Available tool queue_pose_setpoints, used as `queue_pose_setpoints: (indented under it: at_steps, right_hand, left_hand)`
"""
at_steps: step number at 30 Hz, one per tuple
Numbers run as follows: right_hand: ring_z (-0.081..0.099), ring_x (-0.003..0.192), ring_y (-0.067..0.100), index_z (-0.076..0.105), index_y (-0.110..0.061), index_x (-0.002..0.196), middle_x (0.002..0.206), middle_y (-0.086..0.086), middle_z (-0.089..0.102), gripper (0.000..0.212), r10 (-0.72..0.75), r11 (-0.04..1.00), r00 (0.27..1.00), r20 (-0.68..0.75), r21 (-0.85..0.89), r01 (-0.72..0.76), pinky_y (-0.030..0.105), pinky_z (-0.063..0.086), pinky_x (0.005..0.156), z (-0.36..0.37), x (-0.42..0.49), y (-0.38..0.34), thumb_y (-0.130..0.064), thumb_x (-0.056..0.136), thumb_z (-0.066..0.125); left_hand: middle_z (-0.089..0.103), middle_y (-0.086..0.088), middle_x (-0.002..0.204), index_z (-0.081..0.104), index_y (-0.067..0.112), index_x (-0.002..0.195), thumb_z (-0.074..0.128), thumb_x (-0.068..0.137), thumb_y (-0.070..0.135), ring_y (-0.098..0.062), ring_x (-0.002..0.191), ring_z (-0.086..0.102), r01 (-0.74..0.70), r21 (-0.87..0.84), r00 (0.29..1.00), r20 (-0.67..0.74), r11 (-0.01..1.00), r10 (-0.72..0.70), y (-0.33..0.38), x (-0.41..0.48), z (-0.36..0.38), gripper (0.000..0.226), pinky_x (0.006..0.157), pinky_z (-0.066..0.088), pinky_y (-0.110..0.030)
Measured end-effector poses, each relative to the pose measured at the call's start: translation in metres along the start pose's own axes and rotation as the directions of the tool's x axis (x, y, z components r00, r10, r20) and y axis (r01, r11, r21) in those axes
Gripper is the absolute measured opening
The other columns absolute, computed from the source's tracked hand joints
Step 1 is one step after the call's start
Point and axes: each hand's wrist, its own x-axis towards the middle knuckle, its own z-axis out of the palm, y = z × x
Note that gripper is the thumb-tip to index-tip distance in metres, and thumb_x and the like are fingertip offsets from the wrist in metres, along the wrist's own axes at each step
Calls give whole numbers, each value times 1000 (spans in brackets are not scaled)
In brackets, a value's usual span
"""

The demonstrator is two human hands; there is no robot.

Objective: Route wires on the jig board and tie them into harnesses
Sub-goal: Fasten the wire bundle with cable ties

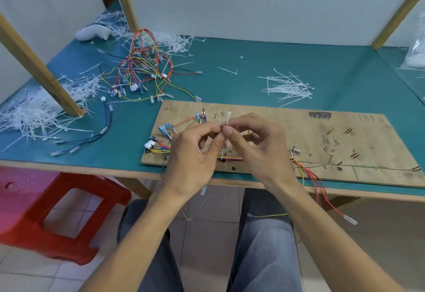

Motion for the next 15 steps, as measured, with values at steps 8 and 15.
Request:
queue_pose_setpoints:
  at_steps: [8,15]
  right_hand:
    - [67,81,6,82,-22,96,85,-11,76,3,-47,963,990,-129,-269,11,10,41,77,1,19,22,-23,92,81]
    - [69,82,6,84,-22,100,89,-4,74,11,-9,911,1000,18,-413,16,20,52,83,1,19,33,-21,89,85]
  left_hand:
    - [70,11,92,76,19,100,80,92,21,-15,94,60,-161,303,987,62,939,149,-6,-37,0,10,81,52,-37]
    - [69,4,110,77,15,108,75,93,6,-21,101,58,-346,468,938,187,813,292,-25,-48,1,18,85,53,-41]
